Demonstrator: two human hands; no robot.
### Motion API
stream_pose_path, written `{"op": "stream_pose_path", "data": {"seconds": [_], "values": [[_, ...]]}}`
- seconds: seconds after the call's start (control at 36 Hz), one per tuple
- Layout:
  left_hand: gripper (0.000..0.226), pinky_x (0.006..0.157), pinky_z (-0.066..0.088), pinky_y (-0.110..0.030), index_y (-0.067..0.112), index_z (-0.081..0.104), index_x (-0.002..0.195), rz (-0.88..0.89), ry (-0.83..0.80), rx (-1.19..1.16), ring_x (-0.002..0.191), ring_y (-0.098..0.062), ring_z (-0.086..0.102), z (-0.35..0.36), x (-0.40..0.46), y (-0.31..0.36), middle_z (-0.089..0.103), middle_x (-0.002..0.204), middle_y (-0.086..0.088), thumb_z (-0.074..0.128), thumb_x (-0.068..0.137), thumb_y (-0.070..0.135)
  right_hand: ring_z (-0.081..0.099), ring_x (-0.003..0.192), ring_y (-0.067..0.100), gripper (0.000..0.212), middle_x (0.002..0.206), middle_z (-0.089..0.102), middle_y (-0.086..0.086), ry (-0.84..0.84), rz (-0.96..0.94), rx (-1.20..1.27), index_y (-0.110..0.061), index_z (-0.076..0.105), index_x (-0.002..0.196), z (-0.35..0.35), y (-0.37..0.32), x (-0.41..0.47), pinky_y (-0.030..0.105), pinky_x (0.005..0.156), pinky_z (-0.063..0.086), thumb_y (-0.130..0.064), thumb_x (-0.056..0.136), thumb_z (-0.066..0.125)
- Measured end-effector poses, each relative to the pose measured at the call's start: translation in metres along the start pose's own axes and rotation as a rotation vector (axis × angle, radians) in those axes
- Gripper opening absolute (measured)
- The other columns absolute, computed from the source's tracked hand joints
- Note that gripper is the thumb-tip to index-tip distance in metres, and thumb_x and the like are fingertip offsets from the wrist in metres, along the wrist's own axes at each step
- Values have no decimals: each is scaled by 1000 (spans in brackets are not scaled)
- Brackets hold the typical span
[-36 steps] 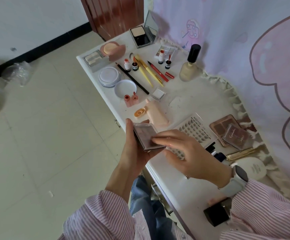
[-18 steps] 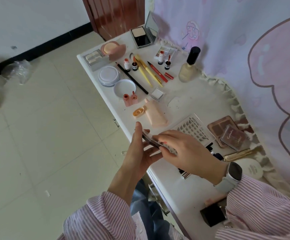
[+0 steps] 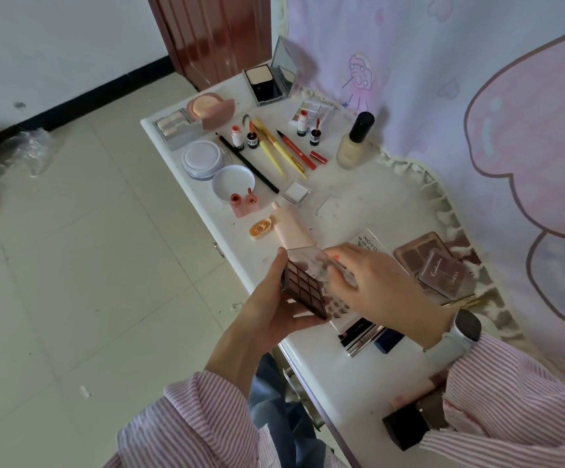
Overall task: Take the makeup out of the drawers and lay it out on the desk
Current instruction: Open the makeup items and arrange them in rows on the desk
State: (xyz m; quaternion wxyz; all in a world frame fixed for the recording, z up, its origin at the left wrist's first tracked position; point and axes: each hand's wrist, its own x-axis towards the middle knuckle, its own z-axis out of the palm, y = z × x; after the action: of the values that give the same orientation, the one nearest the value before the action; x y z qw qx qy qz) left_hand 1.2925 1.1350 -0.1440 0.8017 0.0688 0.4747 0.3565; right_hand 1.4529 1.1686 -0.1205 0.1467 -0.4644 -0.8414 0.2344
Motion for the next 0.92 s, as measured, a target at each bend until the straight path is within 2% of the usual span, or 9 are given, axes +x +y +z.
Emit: {"op": "stream_pose_path", "data": {"seconds": [0.11,0.25,0.33,0.47,0.58,0.67,0.75,0.83,0.92], "values": [[50,68,57,-43,11,57,117,-59,-14,34,89,-32,66,3,7,8,60,117,-20,44,90,52,64,84,10,24,101,69,1,18,135,151,-7,63,111,-13,14,0,22,74,53,-14,92,50],[46,73,58,-42,10,55,120,-32,-6,15,93,-36,66,16,21,19,61,115,-19,39,96,47,63,75,12,21,90,69,4,152,380,211,-8,65,105,-26,31,-2,10,67,48,-15,92,50],[43,84,54,-42,11,55,119,51,34,62,100,-32,64,31,29,26,63,113,-15,37,98,44,65,74,15,14,85,69,3,231,545,327,-20,62,92,-33,42,0,23,70,54,-21,93,48],[19,95,48,-42,18,56,99,234,118,240,107,-25,59,57,40,36,63,100,-1,39,99,27,64,60,11,19,78,68,1,383,720,463,-10,63,88,-44,51,10,18,59,55,-20,94,49],[34,96,47,-38,13,46,130,346,277,446,110,-19,55,61,47,35,55,116,1,43,98,25,64,61,13,20,80,67,4,441,819,524,-8,62,88,-45,63,22,36,64,57,-19,95,46],[34,97,45,-35,15,49,129,509,422,635,110,-14,53,52,47,28,54,122,1,45,96,23,64,62,13,23,86,68,7,471,852,509,-6,62,91,-42,74,31,22,60,54,-19,95,44],[29,83,41,-22,15,53,124,641,574,800,101,-7,52,38,47,17,55,122,3,46,95,20,62,60,13,20,87,68,10,488,875,513,-6,62,88,-38,79,39,8,47,47,-16,94,45],[28,84,45,-28,13,55,121,723,669,934,107,-14,53,20,51,4,54,126,-3,47,94,16,62,59,18,26,78,68,14,477,896,535,-12,57,70,-31,82,47,30,69,58,-12,92,44],[28,94,42,-37,8,56,118,804,743,1061,116,-26,47,5,54,-8,52,125,-10,51,91,9,65,61,22,24,68,65,9,464,930,556,-4,58,72,-23,83,53,49,78,55,-12,90,45]]}}
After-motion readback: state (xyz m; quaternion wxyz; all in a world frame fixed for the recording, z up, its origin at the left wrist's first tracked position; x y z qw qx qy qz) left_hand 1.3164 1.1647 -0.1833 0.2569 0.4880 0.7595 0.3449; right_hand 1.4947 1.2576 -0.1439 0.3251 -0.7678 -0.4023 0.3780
